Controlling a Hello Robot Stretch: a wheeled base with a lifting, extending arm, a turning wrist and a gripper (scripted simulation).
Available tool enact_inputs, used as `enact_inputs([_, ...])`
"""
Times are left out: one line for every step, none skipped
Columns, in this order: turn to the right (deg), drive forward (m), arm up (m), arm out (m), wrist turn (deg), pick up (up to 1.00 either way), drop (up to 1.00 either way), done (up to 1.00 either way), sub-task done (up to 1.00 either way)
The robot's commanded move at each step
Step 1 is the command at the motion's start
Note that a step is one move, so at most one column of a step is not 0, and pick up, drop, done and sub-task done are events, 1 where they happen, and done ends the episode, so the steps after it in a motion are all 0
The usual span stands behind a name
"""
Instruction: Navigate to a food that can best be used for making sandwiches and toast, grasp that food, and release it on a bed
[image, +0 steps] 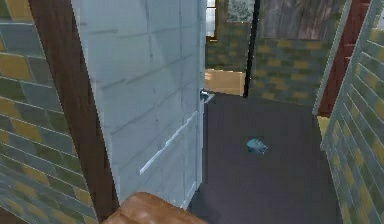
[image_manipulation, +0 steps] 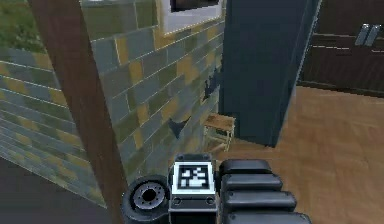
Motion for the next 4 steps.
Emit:
enact_inputs([33.0,0.00,0.00,0.00,0.0,0.00,0.00,0.00,0.00])
enact_inputs([0.0,1.00,0.00,0.00,0.0,0.00,0.00,0.00,0.00])
enact_inputs([0.0,0.85,0.00,0.00,0.0,0.00,0.00,0.00,0.00])
enact_inputs([-6.0,0.00,0.00,0.00,0.0,0.00,0.00,0.00,0.00])
